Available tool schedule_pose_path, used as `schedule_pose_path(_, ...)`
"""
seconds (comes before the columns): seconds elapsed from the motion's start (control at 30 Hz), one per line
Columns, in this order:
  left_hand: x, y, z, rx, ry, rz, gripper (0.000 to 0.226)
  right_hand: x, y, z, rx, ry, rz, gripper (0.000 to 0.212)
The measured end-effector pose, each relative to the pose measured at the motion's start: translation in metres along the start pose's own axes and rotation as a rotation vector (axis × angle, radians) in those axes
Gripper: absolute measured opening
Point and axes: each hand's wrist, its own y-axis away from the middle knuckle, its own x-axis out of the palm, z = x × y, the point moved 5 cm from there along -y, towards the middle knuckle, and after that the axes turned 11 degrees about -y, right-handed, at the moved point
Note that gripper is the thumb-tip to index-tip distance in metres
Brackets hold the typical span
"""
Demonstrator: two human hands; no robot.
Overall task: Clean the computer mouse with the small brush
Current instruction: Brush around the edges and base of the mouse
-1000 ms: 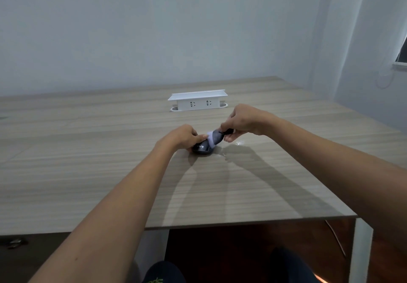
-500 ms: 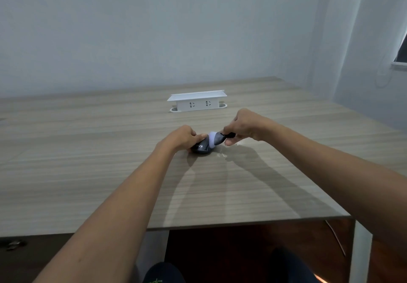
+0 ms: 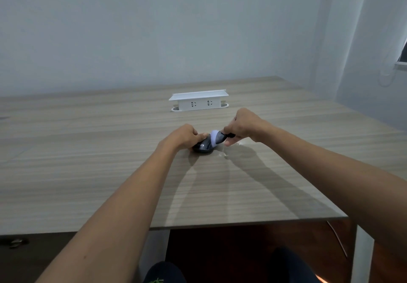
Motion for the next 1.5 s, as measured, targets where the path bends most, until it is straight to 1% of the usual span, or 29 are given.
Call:
schedule_pose_path(0.03,0.0,-0.001,0.0,0.001,0.0,-0.003,0.062,0.001,0.001,0.001,-0.006,0.027,0.002,0.013)
schedule_pose_path(0.1,0.0,-0.002,0.0,0.006,-0.008,0.0,0.062,0.006,0.004,0.0,0.039,0.016,0.082,0.022)
schedule_pose_path(0.17,0.0,-0.003,-0.001,0.009,-0.016,0.013,0.061,0.013,0.01,0.002,0.107,-0.072,0.194,0.02)
schedule_pose_path(0.2,0.0,-0.003,-0.001,0.01,-0.02,0.014,0.061,0.014,0.012,0.003,0.123,-0.083,0.216,0.018)
schedule_pose_path(0.23,0.0,-0.003,-0.002,0.01,-0.028,0.01,0.061,0.014,0.013,0.005,0.126,-0.068,0.207,0.017)
schedule_pose_path(0.3,-0.001,-0.002,-0.002,0.006,-0.047,-0.005,0.061,0.009,0.011,0.009,0.096,-0.013,0.136,0.015)
schedule_pose_path(0.43,0.0,-0.002,0.0,0.003,-0.013,-0.005,0.062,0.0,0.008,0.014,-0.028,0.158,-0.012,0.003)
schedule_pose_path(0.53,0.001,-0.004,0.001,0.009,-0.009,-0.008,0.061,0.003,0.006,0.012,-0.095,0.228,-0.01,0.014)
schedule_pose_path(0.57,0.002,-0.004,0.002,0.012,-0.003,-0.005,0.06,0.003,0.006,0.011,-0.091,0.225,0.019,0.018)
schedule_pose_path(0.63,0.002,-0.006,0.003,0.017,0.014,0.004,0.061,0.004,0.009,0.009,-0.043,0.162,0.14,0.023)
schedule_pose_path(0.7,0.002,-0.007,0.003,0.017,0.015,0.004,0.064,0.005,0.011,0.009,-0.008,0.142,0.221,0.023)
schedule_pose_path(0.77,0.002,-0.006,0.003,0.012,0.02,0.001,0.064,0.004,0.01,0.01,-0.027,0.196,0.181,0.023)
schedule_pose_path(0.87,0.003,-0.005,0.004,0.016,0.028,0.002,0.059,0.0,0.009,0.014,-0.097,0.274,0.03,0.018)
schedule_pose_path(0.93,0.004,-0.005,0.004,0.014,0.047,0.001,0.059,0.002,0.01,0.014,-0.135,0.36,-0.028,0.018)
schedule_pose_path(1.03,0.005,-0.005,0.005,0.011,0.068,-0.011,0.056,0.009,0.013,0.013,-0.155,0.429,0.005,0.019)
schedule_pose_path(1.2,0.005,-0.007,0.006,0.008,0.084,-0.011,0.059,0.003,0.012,0.011,-0.073,0.272,0.187,0.019)
schedule_pose_path(1.27,0.004,-0.006,0.005,0.013,0.078,-0.009,0.059,0.001,0.009,0.011,-0.088,0.291,0.156,0.021)
schedule_pose_path(1.4,0.004,-0.001,0.004,0.008,0.12,-0.007,0.058,-0.001,0.0,0.009,-0.168,0.394,-0.005,0.015)
schedule_pose_path(1.5,0.005,0.001,0.002,-0.004,0.139,-0.008,0.058,-0.002,-0.001,0.007,-0.211,0.387,-0.014,0.011)
